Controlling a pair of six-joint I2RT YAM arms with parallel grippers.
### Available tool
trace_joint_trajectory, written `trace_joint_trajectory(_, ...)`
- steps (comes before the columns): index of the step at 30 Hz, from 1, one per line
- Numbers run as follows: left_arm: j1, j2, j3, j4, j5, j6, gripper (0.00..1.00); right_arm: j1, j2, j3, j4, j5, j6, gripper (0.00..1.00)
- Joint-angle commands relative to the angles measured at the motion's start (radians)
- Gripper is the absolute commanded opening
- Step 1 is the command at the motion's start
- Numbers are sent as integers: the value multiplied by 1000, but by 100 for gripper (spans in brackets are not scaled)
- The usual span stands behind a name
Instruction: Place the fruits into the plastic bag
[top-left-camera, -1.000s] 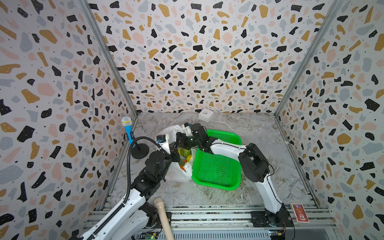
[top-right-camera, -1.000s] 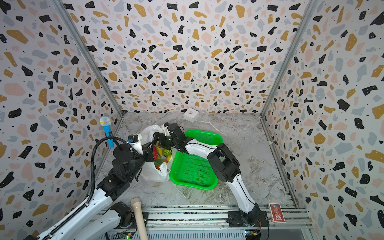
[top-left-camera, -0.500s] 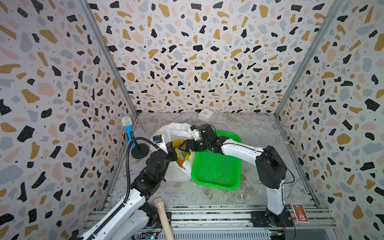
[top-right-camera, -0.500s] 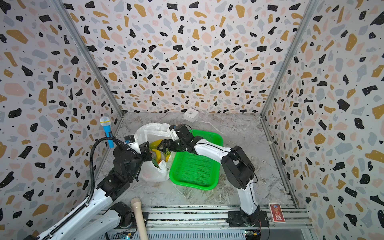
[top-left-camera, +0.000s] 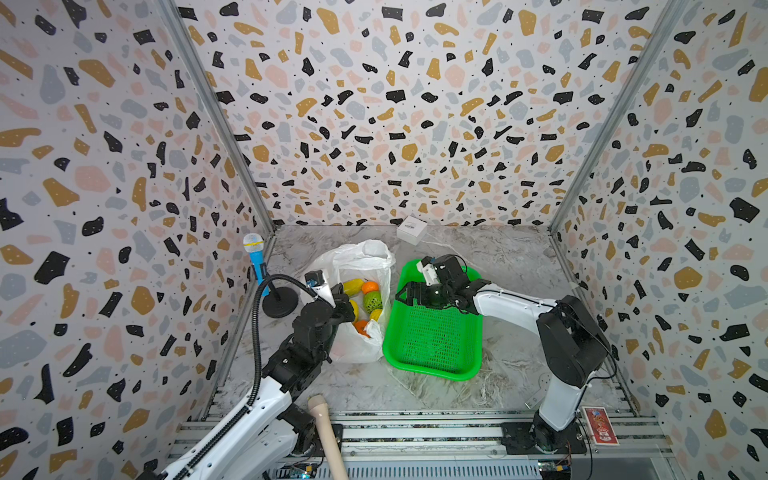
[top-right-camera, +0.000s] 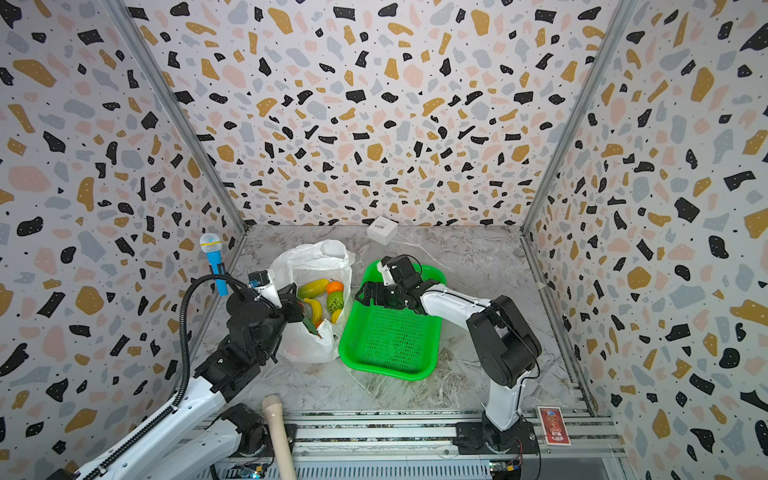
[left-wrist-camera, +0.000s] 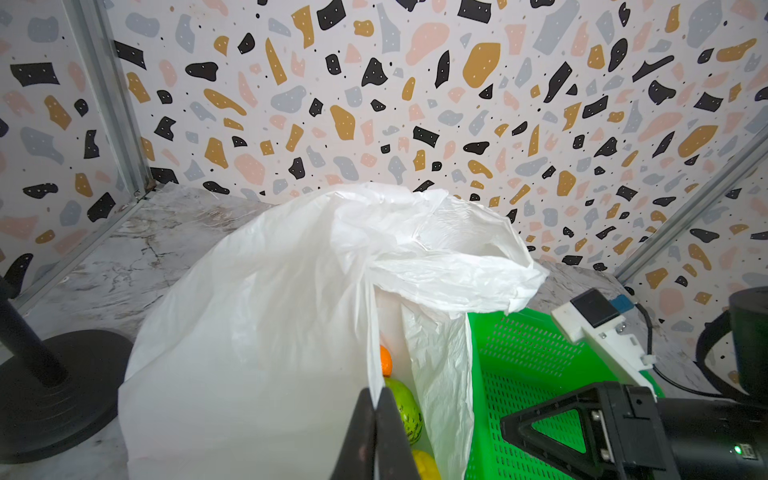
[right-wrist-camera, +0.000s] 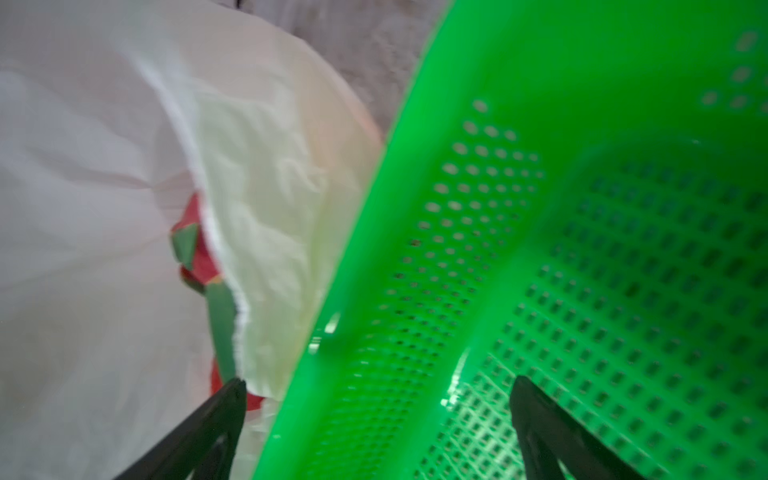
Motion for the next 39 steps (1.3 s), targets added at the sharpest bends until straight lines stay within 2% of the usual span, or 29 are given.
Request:
trace_joint_trajectory(1,-1,2,-2,35,-12,9,0,21,-37,22,-78,64,-55,99)
trace_joint_trajectory(11,-1,-11,-5,30,-12,11,0,167,-42,225,-196,281,-333,99)
trace_joint_trajectory(17,-1,-15,-6,28,-10,2,0,178,52,330,-232,277,-330,91)
trace_joint_trajectory(24,-1,-32,-6,20,-14,5,0,173,148,385,-196,233,-316,80)
trace_joint_trajectory(31,-1,-31,-13,22,-13,1,0,178,215,430,-154,145,-337,58)
trace_joint_trajectory(34,-1,-30,-12,23,-14,5,0,187,231,453,-163,128,-336,56)
trace_joint_trajectory(39,-1,-32,-12,20,-13,7,0,207,197,454,-153,169,-355,58)
